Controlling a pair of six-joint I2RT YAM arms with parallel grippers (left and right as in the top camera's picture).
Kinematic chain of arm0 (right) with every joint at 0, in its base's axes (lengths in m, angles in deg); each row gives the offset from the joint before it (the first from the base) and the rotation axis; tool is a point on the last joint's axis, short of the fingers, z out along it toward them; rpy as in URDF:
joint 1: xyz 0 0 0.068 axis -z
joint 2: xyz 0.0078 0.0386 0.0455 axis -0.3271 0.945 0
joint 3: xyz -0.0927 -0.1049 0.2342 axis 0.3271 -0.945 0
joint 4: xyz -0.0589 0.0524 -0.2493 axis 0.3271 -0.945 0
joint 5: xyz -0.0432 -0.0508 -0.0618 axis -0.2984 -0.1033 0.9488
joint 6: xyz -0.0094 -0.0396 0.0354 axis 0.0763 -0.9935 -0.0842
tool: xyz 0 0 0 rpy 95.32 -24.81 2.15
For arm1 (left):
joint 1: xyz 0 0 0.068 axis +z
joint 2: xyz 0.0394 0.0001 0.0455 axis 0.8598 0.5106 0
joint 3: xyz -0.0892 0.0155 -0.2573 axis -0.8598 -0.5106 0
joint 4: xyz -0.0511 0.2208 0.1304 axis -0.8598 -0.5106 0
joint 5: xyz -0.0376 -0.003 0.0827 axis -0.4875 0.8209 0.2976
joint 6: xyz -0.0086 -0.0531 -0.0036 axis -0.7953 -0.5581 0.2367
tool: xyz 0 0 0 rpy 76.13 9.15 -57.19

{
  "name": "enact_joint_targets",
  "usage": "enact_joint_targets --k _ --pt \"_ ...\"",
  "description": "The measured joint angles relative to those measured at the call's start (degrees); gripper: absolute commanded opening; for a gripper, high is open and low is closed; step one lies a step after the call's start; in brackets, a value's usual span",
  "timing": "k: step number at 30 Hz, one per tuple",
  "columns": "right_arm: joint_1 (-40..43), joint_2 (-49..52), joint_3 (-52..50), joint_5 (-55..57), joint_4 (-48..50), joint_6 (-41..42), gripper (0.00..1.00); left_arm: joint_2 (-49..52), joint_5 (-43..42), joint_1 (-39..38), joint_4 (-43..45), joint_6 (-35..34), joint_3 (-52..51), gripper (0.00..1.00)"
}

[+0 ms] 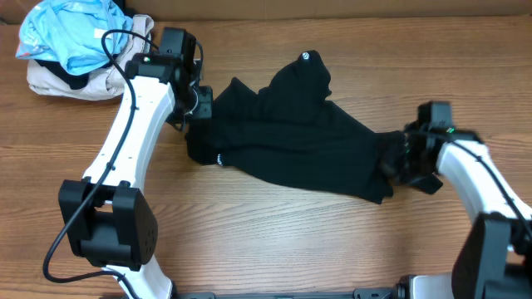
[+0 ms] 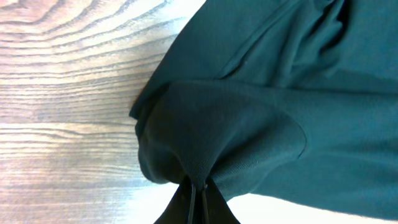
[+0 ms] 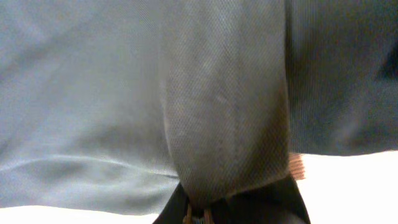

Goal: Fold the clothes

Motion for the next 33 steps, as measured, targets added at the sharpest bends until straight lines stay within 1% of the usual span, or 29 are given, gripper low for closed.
enact_joint_targets --k 3,11,12,13,15,20,23,27,33 --pt "1.38 -2.71 8.81 0.04 -6.10 -1.75 0.04 0.52 0.00 0.37 -4.81 0.20 7.32 0.04" --pt "6.64 -9.55 38.69 2.51 -26.88 -6.01 0.04 0.66 0.00 0.57 -17.09 0.59 35.41 0.04" --pt "7.34 -9.97 41.77 2.95 -28.68 -6.16 0.04 0.66 0.00 0.57 -17.68 0.61 37.22 0.04" --pt "8.00 -10.29 44.57 3.28 -30.42 -6.34 0.04 0.57 -0.02 0.57 -19.50 0.63 42.45 0.04" --pt "9.29 -10.95 50.01 3.65 -33.75 -6.67 0.04 0.61 -0.09 0.55 -21.84 0.83 49.03 0.04" --pt "12.26 -11.61 61.72 3.82 -40.48 -7.02 0.04 -0.31 -0.02 0.55 -26.45 2.27 62.95 0.04" --pt "13.09 -12.57 67.93 3.89 -42.82 -7.04 0.04 -2.75 1.09 0.55 -27.87 2.93 68.50 0.04" --pt "13.11 -14.97 74.60 3.80 -44.00 -7.28 0.04 -8.61 3.72 0.55 -28.20 3.26 71.67 0.04" --pt "13.11 -19.41 78.88 2.97 -44.33 -9.01 0.04 -17.33 11.91 0.55 -27.71 3.23 73.68 0.04"
